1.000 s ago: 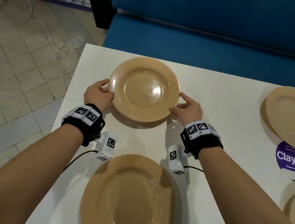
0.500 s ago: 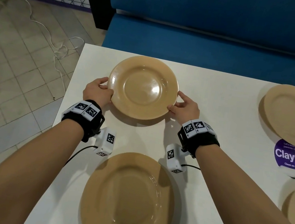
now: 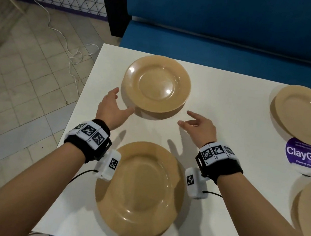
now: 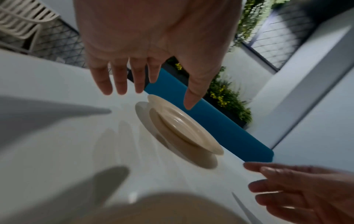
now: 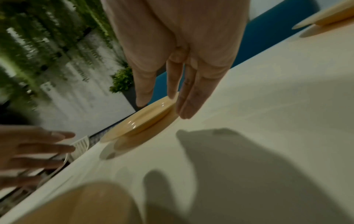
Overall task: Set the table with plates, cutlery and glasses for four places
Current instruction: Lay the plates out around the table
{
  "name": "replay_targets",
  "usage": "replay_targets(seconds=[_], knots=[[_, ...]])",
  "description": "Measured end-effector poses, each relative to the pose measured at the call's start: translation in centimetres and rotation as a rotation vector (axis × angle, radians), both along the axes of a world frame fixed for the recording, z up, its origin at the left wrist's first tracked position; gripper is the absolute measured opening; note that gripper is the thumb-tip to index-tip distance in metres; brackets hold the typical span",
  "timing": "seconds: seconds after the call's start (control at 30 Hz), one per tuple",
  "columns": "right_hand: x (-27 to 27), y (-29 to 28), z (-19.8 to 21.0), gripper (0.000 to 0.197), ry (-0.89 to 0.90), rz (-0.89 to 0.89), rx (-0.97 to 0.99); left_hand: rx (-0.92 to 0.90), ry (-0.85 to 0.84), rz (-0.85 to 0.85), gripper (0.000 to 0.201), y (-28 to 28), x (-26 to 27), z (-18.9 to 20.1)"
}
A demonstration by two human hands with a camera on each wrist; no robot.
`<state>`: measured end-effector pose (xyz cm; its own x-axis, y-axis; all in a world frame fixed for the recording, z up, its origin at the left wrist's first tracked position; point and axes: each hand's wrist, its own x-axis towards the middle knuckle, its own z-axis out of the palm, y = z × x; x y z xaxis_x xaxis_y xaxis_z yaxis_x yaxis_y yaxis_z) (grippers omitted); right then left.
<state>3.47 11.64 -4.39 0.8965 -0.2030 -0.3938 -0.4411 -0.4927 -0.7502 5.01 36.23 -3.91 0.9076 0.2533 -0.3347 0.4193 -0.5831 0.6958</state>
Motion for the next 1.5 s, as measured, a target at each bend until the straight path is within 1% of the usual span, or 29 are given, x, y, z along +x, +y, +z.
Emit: replay_targets(seconds=[0.07,0.13,0.23,0.37,0.47,0.53,0.77,1.07,1.27,1.37,1.5], knots=[[-2.2,0.1,0.3,0.049,0.060,0.138,-0.037,0.068,0.050,-0.059,0.083,0.0,-2.6,0.3],[-4.3,-0.2,0.4,0.044,0.120,0.264,-0.107,0.089,0.120,-0.092,0.082,0.2,-5.3,0.5],[-6.9,-0.5,0.6,0.043,0.153,0.345,-0.190,0.110,0.194,-0.145,0.077,0.6,-8.6,0.6],[-9.4,-0.4,0.4,0.048,0.189,0.334,-0.199,0.140,0.210,-0.190,0.060,1.2,-11.7,0.3],[-10.6,0.1,0.0,0.045,0.164,0.272,-0.178,0.151,0.180,-0.176,0.043,1.5,-13.1,0.2],[-11.3,0.5,-0.2,0.042,0.142,0.243,-0.179,0.147,0.159,-0.159,0.037,1.7,-13.9,0.3],[-12.2,1.2,-0.2,0.040,0.133,0.226,-0.200,0.107,0.135,-0.142,0.039,2.6,-15.0,0.2],[-12.3,1.6,0.0,0.041,0.123,0.223,-0.225,0.113,0.156,-0.152,0.049,3.0,-14.5,-0.1],[-12.2,1.7,0.1,0.040,0.134,0.210,-0.223,0.148,0.144,-0.157,0.045,2.7,-14.3,-0.2],[-12.1,1.5,0.6,0.038,0.105,0.186,-0.220,0.175,0.066,-0.169,0.043,1.5,-14.0,0.3],[-11.7,0.0,2.1,0.037,0.049,0.137,-0.189,0.104,-0.084,-0.217,0.050,-2.3,-12.6,1.8]])
